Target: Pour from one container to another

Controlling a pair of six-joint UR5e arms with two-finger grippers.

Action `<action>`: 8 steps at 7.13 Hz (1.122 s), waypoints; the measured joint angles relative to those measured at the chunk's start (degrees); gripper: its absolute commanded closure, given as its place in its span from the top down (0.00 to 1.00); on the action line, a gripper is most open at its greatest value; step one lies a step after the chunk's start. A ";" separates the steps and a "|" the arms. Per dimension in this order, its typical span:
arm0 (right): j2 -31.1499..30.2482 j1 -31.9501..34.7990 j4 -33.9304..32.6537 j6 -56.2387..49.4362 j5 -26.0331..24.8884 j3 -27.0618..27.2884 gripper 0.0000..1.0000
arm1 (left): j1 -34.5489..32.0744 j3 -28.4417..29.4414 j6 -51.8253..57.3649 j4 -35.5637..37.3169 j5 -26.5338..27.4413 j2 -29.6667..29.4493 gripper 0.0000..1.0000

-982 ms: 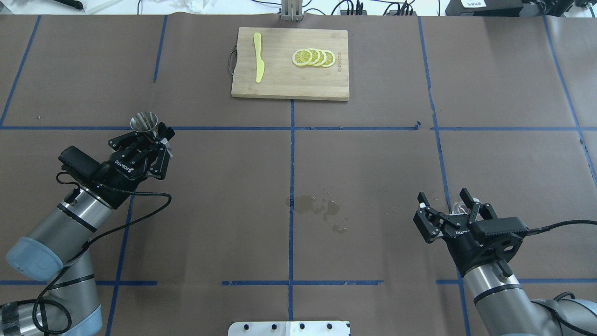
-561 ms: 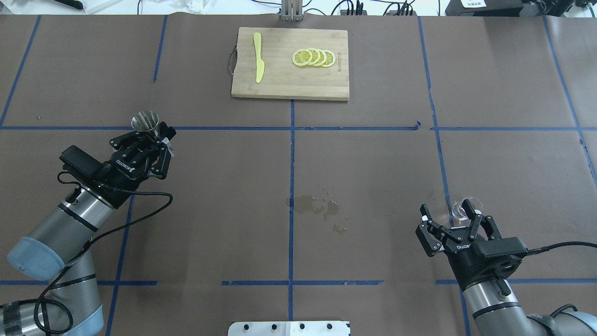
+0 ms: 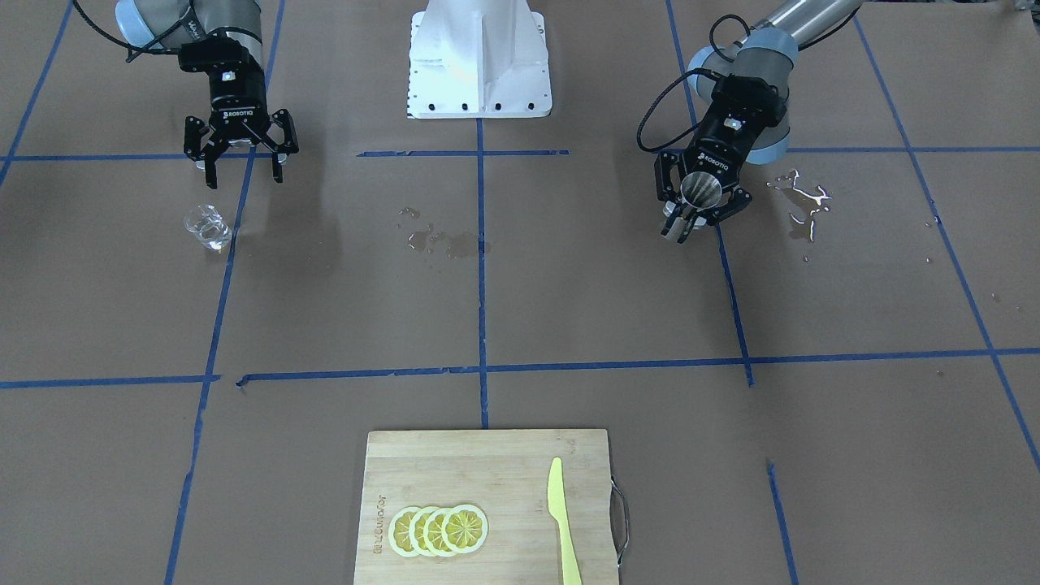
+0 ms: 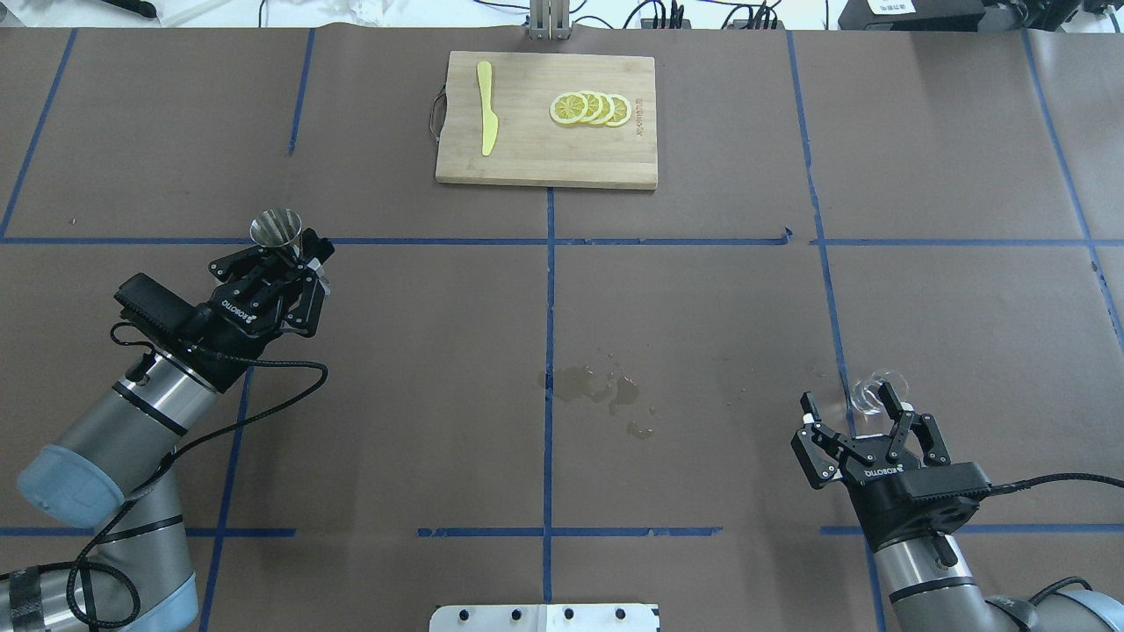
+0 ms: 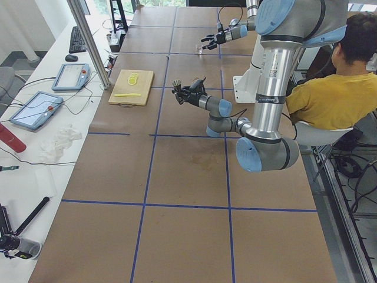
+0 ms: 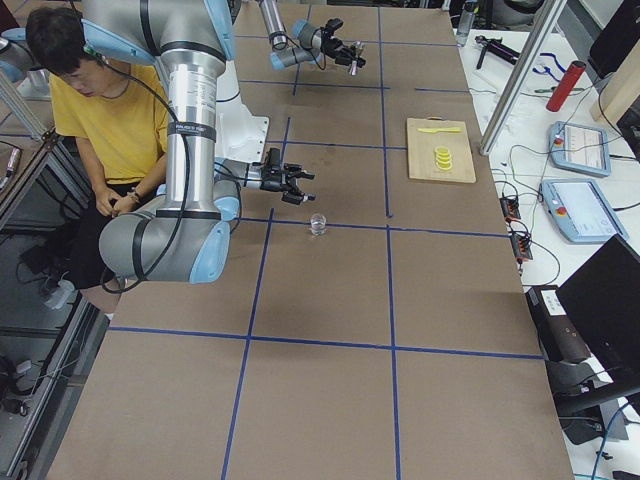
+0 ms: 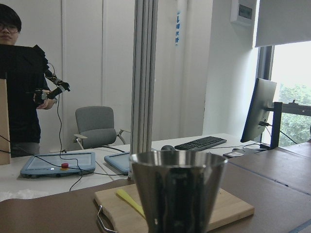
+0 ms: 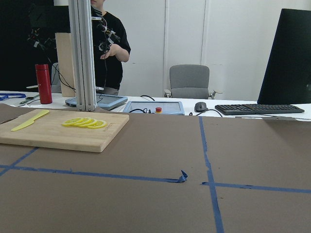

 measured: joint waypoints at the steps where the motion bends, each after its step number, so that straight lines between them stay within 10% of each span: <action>1: -0.16 0.02 0.14 2.08 -0.49 -1.09 0.99 | 0.00 0.00 0.00 0.00 0.00 -0.04 0.00; 8: -2.90 0.10 5.24 7.72 -2.79 -8.54 0.99 | 0.09 0.61 0.00 0.00 0.09 -0.95 0.00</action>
